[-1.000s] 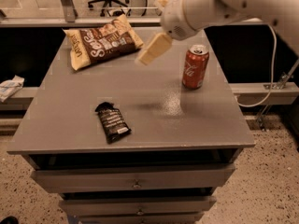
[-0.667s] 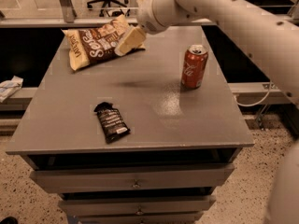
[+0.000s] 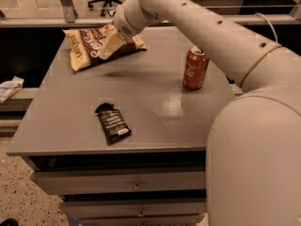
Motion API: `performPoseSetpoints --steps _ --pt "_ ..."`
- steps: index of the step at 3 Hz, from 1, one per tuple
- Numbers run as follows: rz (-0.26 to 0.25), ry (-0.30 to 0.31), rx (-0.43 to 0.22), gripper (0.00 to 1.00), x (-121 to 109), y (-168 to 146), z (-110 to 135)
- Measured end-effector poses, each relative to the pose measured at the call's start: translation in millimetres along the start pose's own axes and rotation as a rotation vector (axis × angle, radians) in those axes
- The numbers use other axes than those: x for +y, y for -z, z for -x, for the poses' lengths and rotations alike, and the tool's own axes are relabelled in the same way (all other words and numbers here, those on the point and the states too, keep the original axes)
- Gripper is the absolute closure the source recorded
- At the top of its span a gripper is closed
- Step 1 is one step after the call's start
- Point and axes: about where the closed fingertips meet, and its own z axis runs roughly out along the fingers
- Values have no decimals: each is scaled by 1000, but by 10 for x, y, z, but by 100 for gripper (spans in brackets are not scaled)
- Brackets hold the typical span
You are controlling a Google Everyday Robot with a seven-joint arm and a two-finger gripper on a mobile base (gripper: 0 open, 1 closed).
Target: Pick brown chip bag
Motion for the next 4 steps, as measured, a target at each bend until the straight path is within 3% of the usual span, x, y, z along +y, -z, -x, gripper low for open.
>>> performPoseSetpoints --steps 2,3,4 --pt "23 -15 62 0 47 -371 -189" --pt "24 -25 80 13 81 -433 -282" --pt "19 -31 87 37 86 -453 -325"
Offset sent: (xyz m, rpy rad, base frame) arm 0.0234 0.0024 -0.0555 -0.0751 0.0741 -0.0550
